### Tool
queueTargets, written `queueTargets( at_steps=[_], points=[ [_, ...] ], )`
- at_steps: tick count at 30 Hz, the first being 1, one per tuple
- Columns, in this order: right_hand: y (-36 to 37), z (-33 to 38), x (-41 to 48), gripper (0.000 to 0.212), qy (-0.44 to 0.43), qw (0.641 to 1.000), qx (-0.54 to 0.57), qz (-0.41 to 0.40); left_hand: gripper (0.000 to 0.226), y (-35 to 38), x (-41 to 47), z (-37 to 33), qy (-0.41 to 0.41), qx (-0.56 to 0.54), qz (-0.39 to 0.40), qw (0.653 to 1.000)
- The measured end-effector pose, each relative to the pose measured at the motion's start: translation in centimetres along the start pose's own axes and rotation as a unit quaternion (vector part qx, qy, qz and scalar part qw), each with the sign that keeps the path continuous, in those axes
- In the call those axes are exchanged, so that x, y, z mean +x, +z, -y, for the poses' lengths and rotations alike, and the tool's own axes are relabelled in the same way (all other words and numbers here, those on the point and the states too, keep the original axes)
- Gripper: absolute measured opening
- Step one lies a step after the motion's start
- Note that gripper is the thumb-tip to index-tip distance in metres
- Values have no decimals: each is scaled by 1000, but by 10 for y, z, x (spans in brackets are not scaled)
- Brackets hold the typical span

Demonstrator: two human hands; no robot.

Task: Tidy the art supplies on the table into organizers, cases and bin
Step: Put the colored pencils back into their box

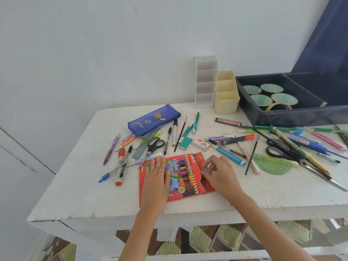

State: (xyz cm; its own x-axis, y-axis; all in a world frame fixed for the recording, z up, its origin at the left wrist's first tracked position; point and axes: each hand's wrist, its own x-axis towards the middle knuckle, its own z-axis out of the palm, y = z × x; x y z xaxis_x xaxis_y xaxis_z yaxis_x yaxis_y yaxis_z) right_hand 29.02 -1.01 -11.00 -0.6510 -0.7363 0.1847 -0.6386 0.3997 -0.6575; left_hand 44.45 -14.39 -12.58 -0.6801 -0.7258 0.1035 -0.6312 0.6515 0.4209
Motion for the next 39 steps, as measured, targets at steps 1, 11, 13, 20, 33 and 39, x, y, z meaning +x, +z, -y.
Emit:
queueTargets(
  at_steps=[1, 11, 13, 20, 33, 39],
  points=[
    [1, -1, 1, 13, -12, 1000, -16, 18, 52, 0, 0, 0, -1, -4, -1, 1000],
    [-1, -17, -15, 15, -59, 997, 44, 23, 52, 0, -3, 0, 5, -12, -17, 1000],
    [1, -12, -11, 15, -53, 997, 55, 9, 51, -1, -3, -1, 8, -8, -14, 1000],
    [6, -1, -4, 30, -32, 990, 128, 41, 51, -4, -1, -1, 12, 33, 15, 999],
    [2, -7, -17, 28, -33, 993, 106, 37, 64, -12, 3, -19, 10, 190, 78, 979],
    [-40, -17, -32, 33, -56, 993, 104, -28, 40, -13, 9, -72, 73, 47, 0, 996]
  ],
)
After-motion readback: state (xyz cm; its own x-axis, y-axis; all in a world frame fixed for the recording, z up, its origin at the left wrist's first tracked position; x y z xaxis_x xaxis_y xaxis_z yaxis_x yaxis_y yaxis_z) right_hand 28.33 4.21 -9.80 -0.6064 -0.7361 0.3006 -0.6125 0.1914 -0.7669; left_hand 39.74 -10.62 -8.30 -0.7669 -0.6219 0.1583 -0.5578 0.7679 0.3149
